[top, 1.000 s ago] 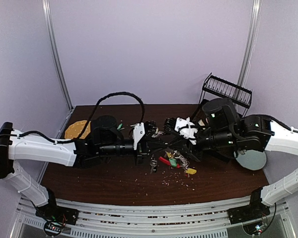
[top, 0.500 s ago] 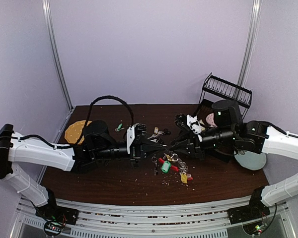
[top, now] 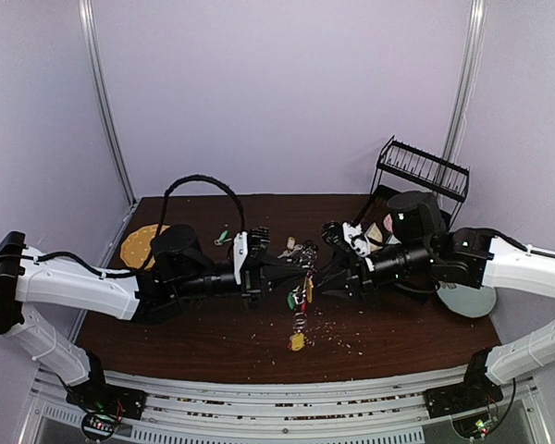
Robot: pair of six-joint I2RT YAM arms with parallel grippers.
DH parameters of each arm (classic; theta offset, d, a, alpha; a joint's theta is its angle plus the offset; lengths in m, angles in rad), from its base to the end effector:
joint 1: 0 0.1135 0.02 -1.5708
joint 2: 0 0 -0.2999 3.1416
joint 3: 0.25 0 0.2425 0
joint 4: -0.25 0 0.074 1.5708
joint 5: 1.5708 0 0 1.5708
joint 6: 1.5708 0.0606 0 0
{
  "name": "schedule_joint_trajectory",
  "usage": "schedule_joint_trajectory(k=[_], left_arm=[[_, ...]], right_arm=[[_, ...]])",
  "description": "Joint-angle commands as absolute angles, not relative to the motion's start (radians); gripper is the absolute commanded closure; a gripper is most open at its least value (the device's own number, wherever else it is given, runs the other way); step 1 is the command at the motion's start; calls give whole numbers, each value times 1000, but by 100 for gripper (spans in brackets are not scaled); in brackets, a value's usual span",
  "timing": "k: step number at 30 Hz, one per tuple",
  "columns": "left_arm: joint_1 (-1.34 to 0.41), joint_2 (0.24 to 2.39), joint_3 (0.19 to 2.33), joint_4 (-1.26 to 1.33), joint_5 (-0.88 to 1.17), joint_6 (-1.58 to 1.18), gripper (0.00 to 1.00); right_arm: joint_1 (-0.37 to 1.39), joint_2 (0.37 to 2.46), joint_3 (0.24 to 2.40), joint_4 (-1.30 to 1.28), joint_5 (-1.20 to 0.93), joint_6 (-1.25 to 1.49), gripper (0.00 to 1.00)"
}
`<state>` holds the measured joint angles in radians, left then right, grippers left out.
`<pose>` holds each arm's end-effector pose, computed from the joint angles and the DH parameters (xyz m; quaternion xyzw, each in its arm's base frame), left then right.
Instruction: Put the keys on the keyring
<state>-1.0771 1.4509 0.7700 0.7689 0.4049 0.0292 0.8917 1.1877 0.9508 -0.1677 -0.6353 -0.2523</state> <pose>0.1371 -0.3051 0.3214 0.4737 0.4850 -0.4790 0.5576 0.1374 0.2274 0.3465 -0.5739 0.5737 0.4119 0.4146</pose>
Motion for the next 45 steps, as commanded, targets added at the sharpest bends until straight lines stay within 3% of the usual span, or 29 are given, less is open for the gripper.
schedule_joint_trajectory(k=[1,5,15,19,25,32,38,45], left_arm=[[-1075,1434,765,885,430,7,100],[-1075,1446,760,949,446,-25,100],[-1073,1500,764,1071,449,-114,100],[-1037,1458,733,941,367,-93,100],[-912,1390,746,601,180,-4,100],[-852,1447,773,315,6,166,100],[-860,1634,827,289,222,199,100],[-923,1836,974,239,263,220,100]], right_arm=[[895,1161,901,-7,-588,-172,74],[896,1148,861,107,-557,-127,79],[920,1198,866,120,-600,-106,77],[911,1126,834,83,-554,-124,75],[885,1077,821,-18,-319,-107,70],[875,1094,823,-31,-220,-80,67],[868,1086,826,-38,-180,-66,66],[856,1068,828,-62,-121,-36,63]])
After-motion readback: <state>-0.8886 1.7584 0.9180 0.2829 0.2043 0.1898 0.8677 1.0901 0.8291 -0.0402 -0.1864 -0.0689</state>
